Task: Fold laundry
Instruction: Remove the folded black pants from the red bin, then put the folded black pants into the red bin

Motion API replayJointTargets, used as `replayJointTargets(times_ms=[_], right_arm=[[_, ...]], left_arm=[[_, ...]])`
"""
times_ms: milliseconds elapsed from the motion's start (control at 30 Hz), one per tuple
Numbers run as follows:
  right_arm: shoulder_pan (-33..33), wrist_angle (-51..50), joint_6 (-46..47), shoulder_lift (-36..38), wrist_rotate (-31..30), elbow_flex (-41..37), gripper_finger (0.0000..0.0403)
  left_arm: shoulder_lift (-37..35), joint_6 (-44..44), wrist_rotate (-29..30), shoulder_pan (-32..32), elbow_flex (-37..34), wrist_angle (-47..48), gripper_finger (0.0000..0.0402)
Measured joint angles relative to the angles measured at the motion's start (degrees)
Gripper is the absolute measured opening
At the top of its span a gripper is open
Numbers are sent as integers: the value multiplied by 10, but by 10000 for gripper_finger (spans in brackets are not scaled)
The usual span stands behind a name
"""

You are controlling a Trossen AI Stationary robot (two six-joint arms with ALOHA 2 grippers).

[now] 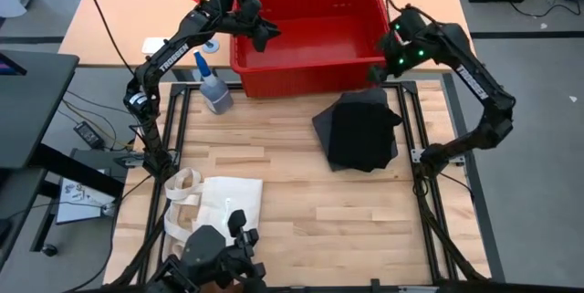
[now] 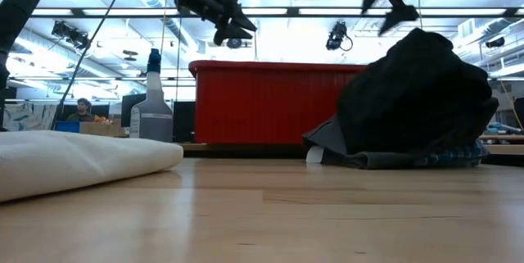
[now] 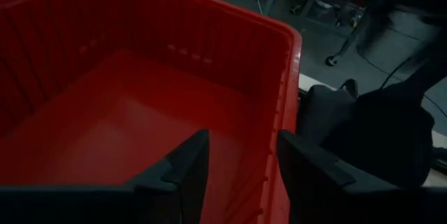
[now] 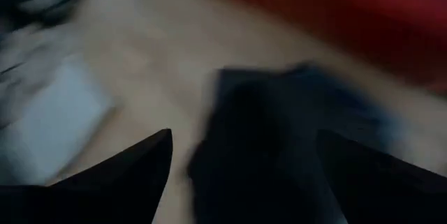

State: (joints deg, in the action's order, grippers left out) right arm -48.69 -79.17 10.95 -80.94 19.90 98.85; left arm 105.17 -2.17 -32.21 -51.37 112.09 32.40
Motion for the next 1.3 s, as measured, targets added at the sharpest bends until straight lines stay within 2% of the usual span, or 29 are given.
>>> replayJointTargets(times_ms=[100, 200, 233, 367, 400, 600, 700, 833, 1033, 1200, 1300], right_arm=[[58, -7, 1, 3, 76, -15, 354], [128, -5, -7, 3, 100, -53, 348], [153, -5, -17, 3, 75, -70, 348], [211, 14, -41, 3, -147, -150, 346], [214, 34, -49, 3, -179, -173, 346], [168, 226, -84, 0, -281, -344, 346], [137, 274, -85, 0, -314, -392, 346], [120, 250, -80, 5, -311, -376, 346], [119, 210, -75, 52, -330, -296, 346], [118, 203, -48, 101, -311, -236, 346], [96, 213, -35, 125, -261, -224, 346]], left_arm=[[0, -3, -2, 5, 0, -2, 171], [0, -10, -22, 14, 0, -4, 171], [0, -15, -24, 18, 0, -5, 171], [1, -20, -25, 36, 0, -14, 171], [1, -20, -23, 41, 0, -15, 171], [1, -15, -11, 60, 0, -16, 171], [1, -2, -10, 64, 0, -10, 171], [1, 15, -10, 66, 0, -4, 171], [1, 14, -10, 88, 0, -4, 171], [1, 9, -10, 133, 0, 0, 171], [3, 6, -9, 168, 0, 0, 171]])
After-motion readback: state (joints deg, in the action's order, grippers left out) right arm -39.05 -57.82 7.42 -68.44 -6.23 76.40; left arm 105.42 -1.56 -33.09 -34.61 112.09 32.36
